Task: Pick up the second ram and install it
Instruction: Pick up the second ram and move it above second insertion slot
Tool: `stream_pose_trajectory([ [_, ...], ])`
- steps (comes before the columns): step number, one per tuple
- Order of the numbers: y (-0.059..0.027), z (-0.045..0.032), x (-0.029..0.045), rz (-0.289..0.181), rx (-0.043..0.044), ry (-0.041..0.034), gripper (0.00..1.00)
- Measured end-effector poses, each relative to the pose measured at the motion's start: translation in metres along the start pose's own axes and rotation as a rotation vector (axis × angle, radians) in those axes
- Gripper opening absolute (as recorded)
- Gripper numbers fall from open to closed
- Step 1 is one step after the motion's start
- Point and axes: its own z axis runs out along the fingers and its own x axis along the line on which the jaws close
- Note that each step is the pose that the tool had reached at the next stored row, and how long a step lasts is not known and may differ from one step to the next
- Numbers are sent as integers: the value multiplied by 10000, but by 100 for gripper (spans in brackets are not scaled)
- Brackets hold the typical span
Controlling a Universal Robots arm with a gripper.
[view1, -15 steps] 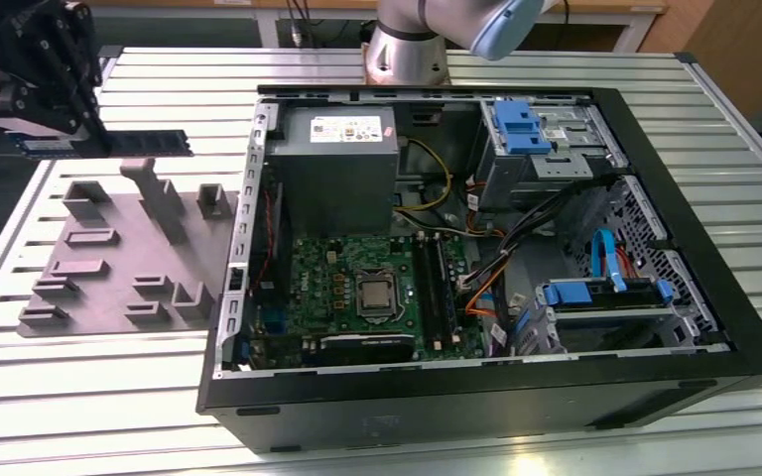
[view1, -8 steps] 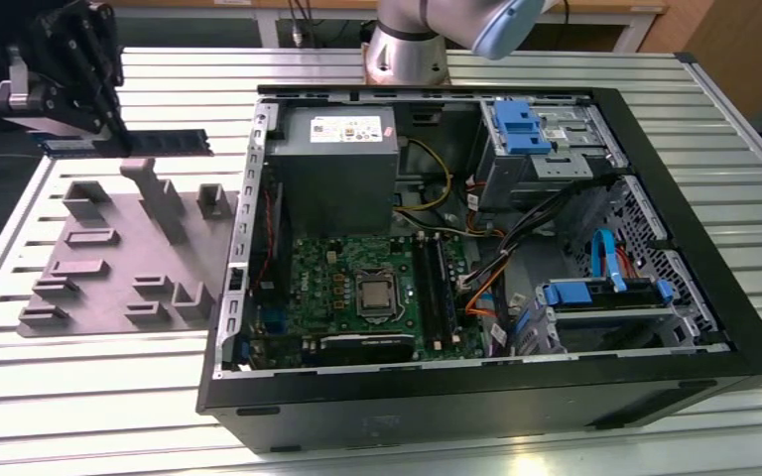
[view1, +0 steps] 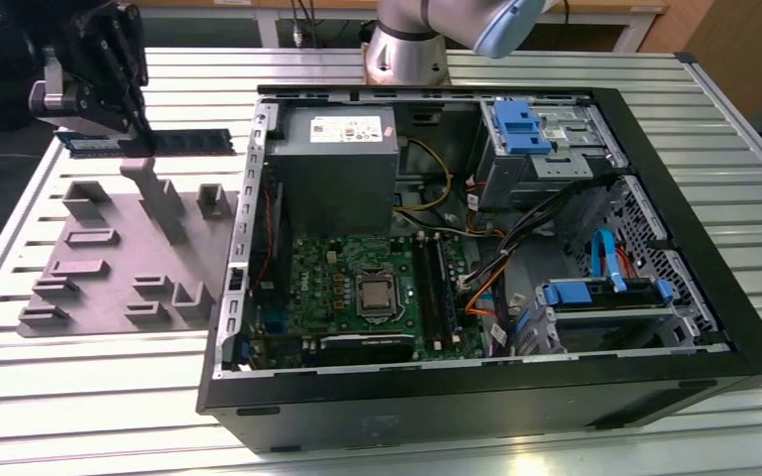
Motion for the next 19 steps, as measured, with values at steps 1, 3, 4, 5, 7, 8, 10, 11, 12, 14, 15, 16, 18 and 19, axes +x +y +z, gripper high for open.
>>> stream_pose_trajectory([
  [1, -26, 0, 0, 0, 1, -1, 14],
  [3, -77, 0, -1, -1, 1, -1, 14],
  [4, -103, 0, -2, -1, 1, -1, 14],
  [5, -130, 0, -2, -1, 1, -1, 14],
  [7, -184, 0, -3, 0, 1, -1, 14],
  [8, -210, 0, -4, 0, 0, -1, 14],
  [10, -265, -1, -4, -1, 0, 0, 14],
  [11, -292, -1, -5, -1, 0, 0, 14],
  [12, -317, -1, -5, -1, 0, -1, 14],
  [14, -368, 0, -6, -1, 1, -2, 14],
  [15, -393, -1, -7, 0, 1, -1, 14],
  [16, -417, -1, -7, 0, 1, -1, 14],
  [18, -465, -1, -8, -1, 1, -1, 14],
  [19, -488, -1, -8, -1, 0, -1, 14],
])
